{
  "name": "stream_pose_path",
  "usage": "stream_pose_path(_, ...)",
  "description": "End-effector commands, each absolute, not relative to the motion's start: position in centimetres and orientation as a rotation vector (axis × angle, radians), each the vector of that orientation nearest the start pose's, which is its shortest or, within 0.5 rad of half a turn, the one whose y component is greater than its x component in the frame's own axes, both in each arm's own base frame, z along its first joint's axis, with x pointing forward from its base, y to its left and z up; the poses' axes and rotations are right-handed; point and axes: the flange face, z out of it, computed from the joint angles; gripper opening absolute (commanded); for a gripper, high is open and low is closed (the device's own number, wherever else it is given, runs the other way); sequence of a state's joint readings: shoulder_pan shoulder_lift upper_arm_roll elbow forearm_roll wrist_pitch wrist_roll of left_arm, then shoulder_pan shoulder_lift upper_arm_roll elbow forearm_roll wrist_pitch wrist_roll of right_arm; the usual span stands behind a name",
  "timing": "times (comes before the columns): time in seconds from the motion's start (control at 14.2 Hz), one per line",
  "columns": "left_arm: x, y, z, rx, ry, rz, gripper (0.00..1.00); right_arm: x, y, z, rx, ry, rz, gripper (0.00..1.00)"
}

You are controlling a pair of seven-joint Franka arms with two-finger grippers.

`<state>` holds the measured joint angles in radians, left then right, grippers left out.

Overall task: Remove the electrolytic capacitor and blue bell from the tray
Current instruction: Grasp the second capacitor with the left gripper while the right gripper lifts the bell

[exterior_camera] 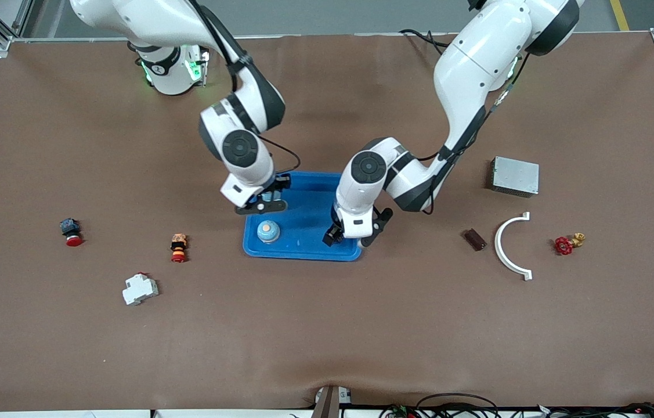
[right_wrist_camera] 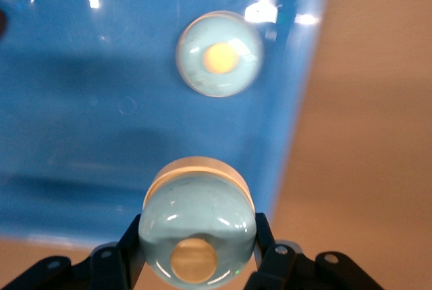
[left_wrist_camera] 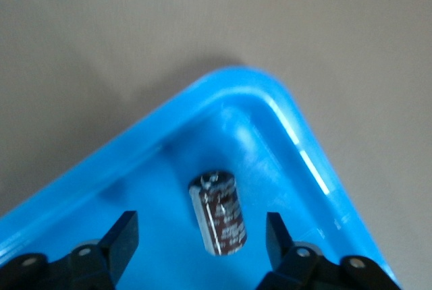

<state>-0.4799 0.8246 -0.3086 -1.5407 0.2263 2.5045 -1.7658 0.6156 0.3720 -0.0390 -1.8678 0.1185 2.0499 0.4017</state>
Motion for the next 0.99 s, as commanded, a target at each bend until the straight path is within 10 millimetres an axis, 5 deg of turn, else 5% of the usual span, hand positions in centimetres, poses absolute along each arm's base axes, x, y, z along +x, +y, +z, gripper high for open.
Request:
stream_pose_path(0.0,53.3,-49.4,19.2,-2.985,-1.506,-0.008,0.83,55.5,26.6,36.7,-3.079,-0.290,0.413,0.09)
stream_pose_path(0.14,53.4,-49.1,18.4,-2.972,-1.500,-0.017,0.79,57.8,19.5,38.6,-3.026,-0.437,0.397,0.09)
stream_pose_path(0.28,53.1,-49.1,17.6,-2.970,-1.484,-0.007,0.67,59.5,11.4,38.4,-2.998,-0.574,0.417,0.09)
stream_pose_path(0.35,52.9,-49.1,17.0,-2.967,-1.473,-0.002,0.56,59.7,8.2,37.8,-2.974,-0.688,0.421,0.09)
stream_pose_path(0.49,52.9,-49.3,16.9,-2.963,-1.486,0.008,0.08,59.6,1.6,37.0,-2.925,-0.780,0.412,0.09)
stream_pose_path(0.56,53.1,-49.4,18.0,-2.976,-1.492,-0.008,0.00,59.5,-1.4,36.2,-2.895,-0.855,0.377,0.09)
stream_pose_path(0.78,54.5,-48.4,21.4,-2.964,-1.496,-0.046,0.00,58.4,-7.3,33.3,-2.924,-0.980,0.263,0.09)
stream_pose_path(0.92,55.8,-47.0,24.2,-2.951,-1.517,-0.067,0.00,57.1,-8.6,31.6,-2.951,-0.999,0.207,0.09)
